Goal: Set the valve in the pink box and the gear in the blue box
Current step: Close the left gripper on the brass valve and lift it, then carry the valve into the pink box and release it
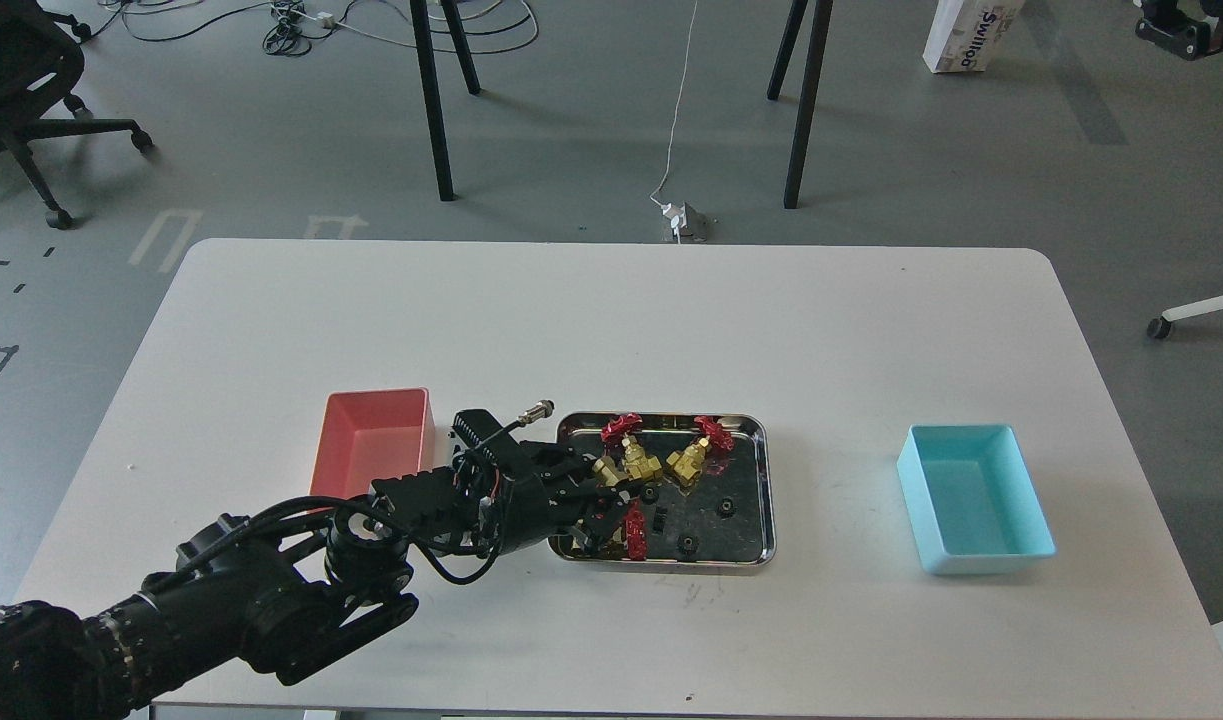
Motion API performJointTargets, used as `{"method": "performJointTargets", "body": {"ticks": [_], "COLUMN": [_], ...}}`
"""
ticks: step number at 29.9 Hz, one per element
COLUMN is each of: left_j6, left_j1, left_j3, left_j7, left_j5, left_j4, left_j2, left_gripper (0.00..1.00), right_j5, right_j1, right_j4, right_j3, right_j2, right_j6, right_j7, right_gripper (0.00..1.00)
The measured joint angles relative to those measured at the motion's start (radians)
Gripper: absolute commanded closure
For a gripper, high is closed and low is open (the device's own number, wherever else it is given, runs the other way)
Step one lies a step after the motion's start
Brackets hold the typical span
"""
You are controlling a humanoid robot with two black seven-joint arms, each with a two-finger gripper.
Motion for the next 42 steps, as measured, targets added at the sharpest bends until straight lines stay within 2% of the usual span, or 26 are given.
{"method": "performJointTargets", "body": {"ticks": [4,8,13,16,22,29,31,34,36,39,42], "left_j6": [-0.001,-0.024,-0.071,-0.074,-0.063,-0.037,-0.033,-0.03,-0.027,-0.025,-0.025], "left_j1": [-0.006,-0.013,0.003,0.041,0.12,0.212,0.232,0.246,0.249,0.251,0.251], "left_j3": [-0.083,-0.207,-0.259,-0.256,-0.264,-0.263,-0.262,-0.262,-0.263,-0.26,-0.261], "left_j7": [0.005,0.021,0.09,0.106,0.109,0.109,0.108,0.107,0.103,0.095,0.088], "left_j5": [0.0,0.0,-0.008,-0.037,-0.078,-0.068,-0.059,-0.051,-0.05,-0.047,-0.048], "left_j4": [-0.028,-0.115,-0.284,-0.336,-0.372,-0.36,-0.352,-0.34,-0.323,-0.306,-0.299], "left_j2": [0.01,0.062,0.281,0.415,0.558,0.592,0.592,0.582,0.577,0.576,0.574], "left_gripper": [0.81,0.8,0.8,0.8,0.79,0.76,0.67,0.46,0.27,0.23,0.15], "right_j5": [-0.013,-0.033,-0.04,-0.041,-0.043,-0.078,-0.079,-0.08,-0.081,-0.089,-0.098], "right_j1": [-0.004,-0.008,-0.01,-0.01,-0.005,0.0,0.001,0.004,0.005,0.006,0.007], "right_j4": [-0.002,-0.002,-0.008,-0.026,-0.046,-0.077,-0.085,-0.087,-0.088,-0.088,-0.088], "right_j3": [-0.001,-0.001,-0.001,-0.001,-0.001,-0.001,-0.001,-0.001,-0.001,0.0,0.001], "right_j2": [0.003,0.006,0.011,0.017,0.022,0.058,0.067,0.076,0.082,0.088,0.098], "right_j6": [0.0,0.0,0.0,0.0,0.002,0.002,0.002,0.002,0.002,0.002,0.001], "right_j7": [0.0,0.0,0.0,0.0,0.0,0.0,0.0,0.0,0.0,0.0,0.0], "right_gripper": [0.01,0.01,0.01,0.01,0.01,0.01,0.01,0.01,0.01,0.01,0.01]}}
